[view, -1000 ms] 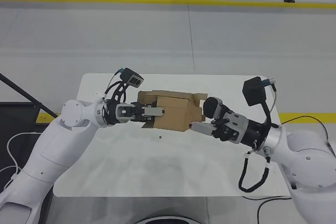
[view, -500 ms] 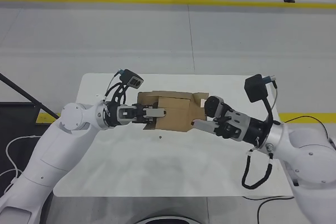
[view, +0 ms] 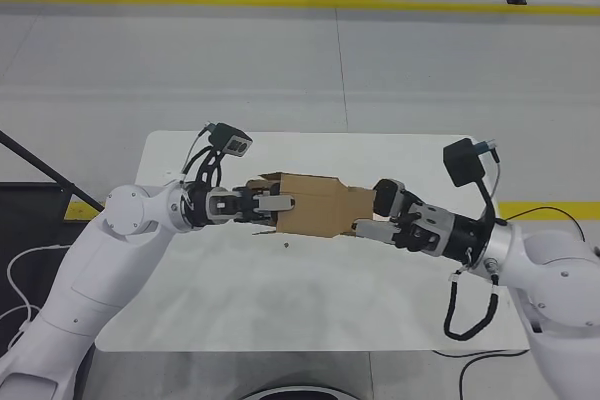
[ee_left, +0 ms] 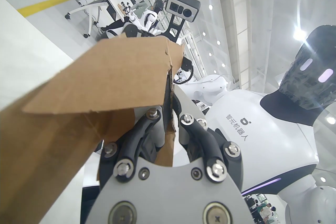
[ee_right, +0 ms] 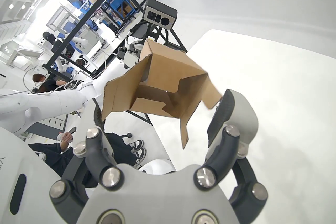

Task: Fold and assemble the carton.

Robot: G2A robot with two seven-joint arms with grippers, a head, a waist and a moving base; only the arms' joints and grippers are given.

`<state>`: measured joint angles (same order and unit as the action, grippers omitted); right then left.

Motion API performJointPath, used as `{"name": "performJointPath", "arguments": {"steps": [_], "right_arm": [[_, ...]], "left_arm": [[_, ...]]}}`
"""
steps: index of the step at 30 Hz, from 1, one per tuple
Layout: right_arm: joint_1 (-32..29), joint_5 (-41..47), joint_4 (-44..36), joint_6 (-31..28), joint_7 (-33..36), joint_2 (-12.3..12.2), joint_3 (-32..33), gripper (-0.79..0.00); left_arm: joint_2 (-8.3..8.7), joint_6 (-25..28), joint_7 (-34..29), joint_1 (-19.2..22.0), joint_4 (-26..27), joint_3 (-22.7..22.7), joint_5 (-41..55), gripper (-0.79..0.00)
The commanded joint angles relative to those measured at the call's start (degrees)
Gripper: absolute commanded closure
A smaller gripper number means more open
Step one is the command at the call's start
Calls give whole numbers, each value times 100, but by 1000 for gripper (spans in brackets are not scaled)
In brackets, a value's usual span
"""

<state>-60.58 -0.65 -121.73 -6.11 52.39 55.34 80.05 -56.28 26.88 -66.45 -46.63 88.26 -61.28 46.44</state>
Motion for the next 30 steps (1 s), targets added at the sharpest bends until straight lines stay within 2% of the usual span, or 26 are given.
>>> {"name": "performJointPath", "arguments": {"steps": [1,13,30], "right_arm": [[-6,15,1,-2,3,-5,24,-785],[53,134,247,23,-75,-13,21,-785],[201,435,591,-189,288,-13,-294,-785]], "left_arm": [[-8,6,-10,-13,10,-21,-14,0],[-64,38,-160,-74,46,-138,-15,0],[-140,-1,-203,-126,71,-251,-80,0]]}}
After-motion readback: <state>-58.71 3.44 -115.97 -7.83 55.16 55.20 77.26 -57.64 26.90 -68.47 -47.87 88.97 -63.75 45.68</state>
